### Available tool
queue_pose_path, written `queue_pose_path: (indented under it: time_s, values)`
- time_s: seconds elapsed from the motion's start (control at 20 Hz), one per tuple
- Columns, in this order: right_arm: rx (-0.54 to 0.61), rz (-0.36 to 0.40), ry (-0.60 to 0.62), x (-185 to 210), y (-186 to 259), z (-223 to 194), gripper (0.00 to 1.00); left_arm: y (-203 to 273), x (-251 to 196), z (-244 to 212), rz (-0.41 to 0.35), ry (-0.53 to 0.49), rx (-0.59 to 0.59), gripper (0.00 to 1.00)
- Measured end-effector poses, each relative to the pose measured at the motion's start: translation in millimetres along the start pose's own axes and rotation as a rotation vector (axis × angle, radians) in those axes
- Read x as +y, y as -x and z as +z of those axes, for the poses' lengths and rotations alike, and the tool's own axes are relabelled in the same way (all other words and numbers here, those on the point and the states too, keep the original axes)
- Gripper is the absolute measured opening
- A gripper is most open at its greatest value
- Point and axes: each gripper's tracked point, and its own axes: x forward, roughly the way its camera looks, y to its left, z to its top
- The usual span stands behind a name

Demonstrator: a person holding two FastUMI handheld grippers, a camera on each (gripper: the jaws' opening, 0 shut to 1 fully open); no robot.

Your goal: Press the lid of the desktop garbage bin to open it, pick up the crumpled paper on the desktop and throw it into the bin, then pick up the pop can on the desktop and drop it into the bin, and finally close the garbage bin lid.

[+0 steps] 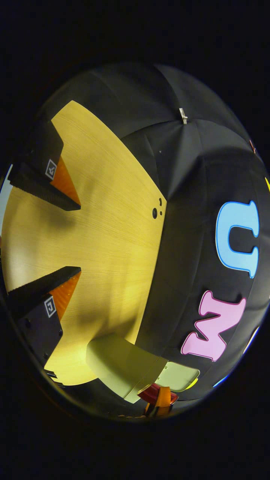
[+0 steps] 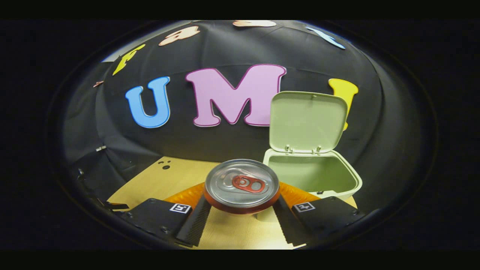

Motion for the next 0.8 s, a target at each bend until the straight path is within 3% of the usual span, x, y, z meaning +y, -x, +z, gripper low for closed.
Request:
queue_pose_path:
  time_s: [0.45,0.7,0.8]
  values:
    - [-0.109,-0.132,-0.047,-62.3,-4.0,53.9,0.83,-2.1,-29.4,18.9,-0.089,-0.07,-0.013,0.96]
    - [-0.12,-0.182,-0.044,-108.8,-25.8,60.7,0.83,-2.4,-44.5,27.8,-0.06,-0.102,-0.012,0.96]
    - [-0.103,-0.159,-0.052,-114.2,-34.9,52.9,0.83,2.8,-52.9,30.4,-0.03,-0.093,-0.015,0.96]
